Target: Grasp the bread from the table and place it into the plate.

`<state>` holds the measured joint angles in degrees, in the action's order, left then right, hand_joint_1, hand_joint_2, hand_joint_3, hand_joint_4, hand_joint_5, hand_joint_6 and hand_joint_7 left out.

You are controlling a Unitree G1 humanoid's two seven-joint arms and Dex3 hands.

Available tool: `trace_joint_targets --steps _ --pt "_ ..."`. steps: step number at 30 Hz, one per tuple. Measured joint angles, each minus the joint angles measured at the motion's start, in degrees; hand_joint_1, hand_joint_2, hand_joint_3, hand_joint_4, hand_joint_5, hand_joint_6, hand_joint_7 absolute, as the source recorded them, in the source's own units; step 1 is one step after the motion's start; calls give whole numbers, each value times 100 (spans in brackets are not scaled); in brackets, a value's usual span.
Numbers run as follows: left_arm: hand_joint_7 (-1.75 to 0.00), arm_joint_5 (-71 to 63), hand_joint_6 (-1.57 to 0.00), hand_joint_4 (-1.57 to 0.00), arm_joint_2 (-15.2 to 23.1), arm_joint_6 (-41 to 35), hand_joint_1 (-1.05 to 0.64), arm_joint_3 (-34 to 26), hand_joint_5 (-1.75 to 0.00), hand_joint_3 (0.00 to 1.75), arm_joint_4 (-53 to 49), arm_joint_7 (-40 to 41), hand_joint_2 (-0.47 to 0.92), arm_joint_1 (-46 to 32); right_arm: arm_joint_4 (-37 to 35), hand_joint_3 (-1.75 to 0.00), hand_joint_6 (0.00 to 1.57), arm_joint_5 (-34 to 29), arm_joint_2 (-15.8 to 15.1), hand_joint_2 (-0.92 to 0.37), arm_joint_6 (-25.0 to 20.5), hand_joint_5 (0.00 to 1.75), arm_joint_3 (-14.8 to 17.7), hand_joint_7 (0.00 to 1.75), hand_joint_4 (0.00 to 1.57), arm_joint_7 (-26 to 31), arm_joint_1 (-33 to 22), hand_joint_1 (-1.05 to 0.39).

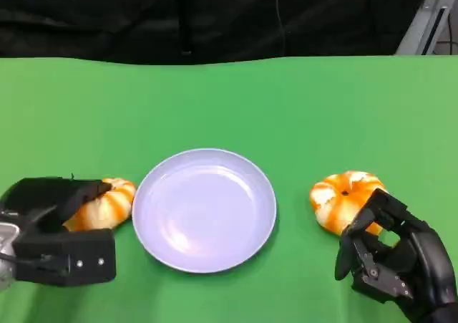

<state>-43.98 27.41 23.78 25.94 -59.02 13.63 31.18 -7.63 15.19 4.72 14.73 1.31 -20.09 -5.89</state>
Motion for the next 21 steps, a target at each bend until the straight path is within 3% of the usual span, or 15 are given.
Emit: trace_joint_targets --steps 1,3,4,5,7,8,10,11,12,13,21 --pt "-9 -63 -92 -93 -30 -12 -16 59 -12 17 -40 210 92 0 0 -110 61 2 0 -61 0 175 0 175 84 -1 -1 -13" --pt "-9 -88 -108 -110 -92 -9 -10 105 -22 17 -64 513 92 -5 0 -110 60 3 0 -61 2 175 1 175 84 -6 -1 -14" --pt "-9 -84 -116 -103 -100 2 -8 107 -56 20 -64 621 92 -6 0 -109 60 3 0 -61 4 175 1 175 84 -13 0 -13" --pt "-11 -67 -124 -87 -99 24 -6 96 -102 21 -63 704 92 -14 0 -109 60 4 0 -61 4 175 1 175 84 -13 0 -13" --pt "-24 25 -126 -75 -98 100 -4 39 -134 24 -58 882 92 -60 0 -109 60 7 0 -61 4 175 3 175 84 -12 0 -13" --pt "-69 82 -103 -70 -98 136 -5 8 -142 27 -58 953 92 -84 0 -109 60 10 0 -61 4 175 7 175 84 -12 0 -13" --pt "-106 145 -84 -67 -88 146 -6 -55 -146 29 -37 987 92 -116 -1 -109 61 14 0 -61 4 175 11 175 84 -17 0 -13" --pt "-109 168 -82 -68 -79 144 -6 -77 -145 28 -24 986 92 -122 -1 -109 61 17 0 -61 4 175 12 175 84 -20 0 -13" --pt "-104 189 -84 -70 -72 144 -5 -86 -140 28 -17 985 92 -125 -1 -108 61 19 0 -61 4 175 13 175 84 -22 1 -14" --pt "-83 205 -91 -73 -62 141 -6 -99 -135 28 20 980 92 -144 -1 -108 60 18 0 -61 4 175 13 175 84 -22 1 -14" --pt "-94 514 -93 -72 158 46 -7 -381 -145 24 548 844 92 -218 -17 -108 60 20 0 -62 46 175 27 175 83 -34 1 -13"
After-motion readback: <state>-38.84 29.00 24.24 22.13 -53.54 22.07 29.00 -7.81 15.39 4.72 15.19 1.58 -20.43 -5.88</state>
